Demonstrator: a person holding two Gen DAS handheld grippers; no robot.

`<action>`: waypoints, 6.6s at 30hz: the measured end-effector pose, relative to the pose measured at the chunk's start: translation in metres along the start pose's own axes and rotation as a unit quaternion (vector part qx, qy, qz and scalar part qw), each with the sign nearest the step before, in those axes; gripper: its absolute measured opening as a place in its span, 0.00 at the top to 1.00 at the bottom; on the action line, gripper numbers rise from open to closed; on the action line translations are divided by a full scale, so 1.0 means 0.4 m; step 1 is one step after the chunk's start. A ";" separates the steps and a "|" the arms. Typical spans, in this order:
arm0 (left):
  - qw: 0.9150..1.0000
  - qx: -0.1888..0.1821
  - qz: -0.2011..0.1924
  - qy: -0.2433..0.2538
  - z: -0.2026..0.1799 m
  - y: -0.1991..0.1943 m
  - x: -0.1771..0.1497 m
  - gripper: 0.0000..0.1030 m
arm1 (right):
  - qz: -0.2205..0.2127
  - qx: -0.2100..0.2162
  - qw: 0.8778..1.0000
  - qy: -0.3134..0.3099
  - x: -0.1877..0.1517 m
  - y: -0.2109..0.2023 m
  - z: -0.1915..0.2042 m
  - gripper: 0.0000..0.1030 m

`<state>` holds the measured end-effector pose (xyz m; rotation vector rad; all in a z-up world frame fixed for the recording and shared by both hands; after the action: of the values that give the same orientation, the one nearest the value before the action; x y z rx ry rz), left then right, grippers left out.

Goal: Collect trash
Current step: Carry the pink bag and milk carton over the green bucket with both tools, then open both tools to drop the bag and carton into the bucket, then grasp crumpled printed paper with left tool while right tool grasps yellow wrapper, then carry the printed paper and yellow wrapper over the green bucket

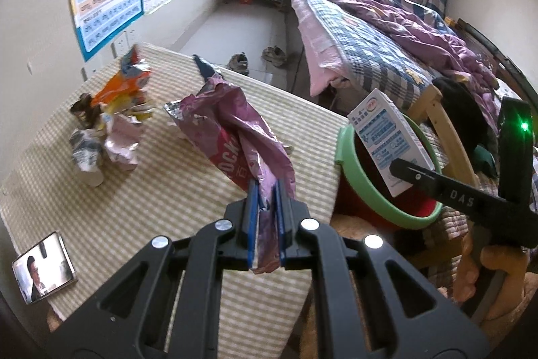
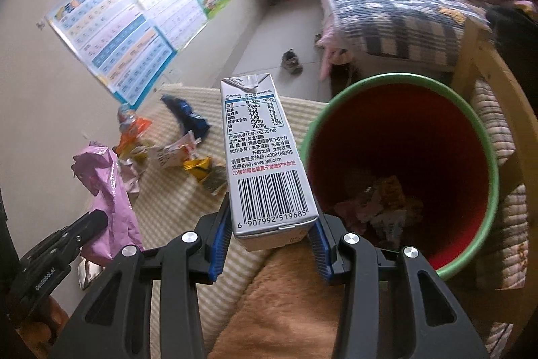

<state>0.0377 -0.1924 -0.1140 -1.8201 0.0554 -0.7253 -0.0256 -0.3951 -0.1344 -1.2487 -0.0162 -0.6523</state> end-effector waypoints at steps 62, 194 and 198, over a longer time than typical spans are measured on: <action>0.983 0.052 0.046 -0.168 0.337 0.020 -0.130 0.30 | 0.063 -0.033 0.995 -0.076 0.082 0.225 0.148 0.42; 0.998 0.048 0.044 -0.004 0.041 0.049 -0.030 0.78 | -0.011 0.015 0.997 -0.072 -0.027 0.007 0.127 0.78; 0.999 0.025 0.040 0.015 -0.023 0.056 0.000 0.78 | -0.028 0.001 0.999 -0.044 -0.007 -0.026 0.063 0.78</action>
<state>0.0400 -0.2086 -0.1319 -1.7496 0.1293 -0.6923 -0.0243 -0.3736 -0.1177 -1.2786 -0.1258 -0.6445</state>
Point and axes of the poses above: each gripper's, at about its wrist camera, not at the fingertips, and y roughly the way its jaws point, z to its left, x to its top, the point moved 4 cm from there along y, roughly the way its jaws point, and after that the axes turned 12 degrees about z, right-handed, at the moved point
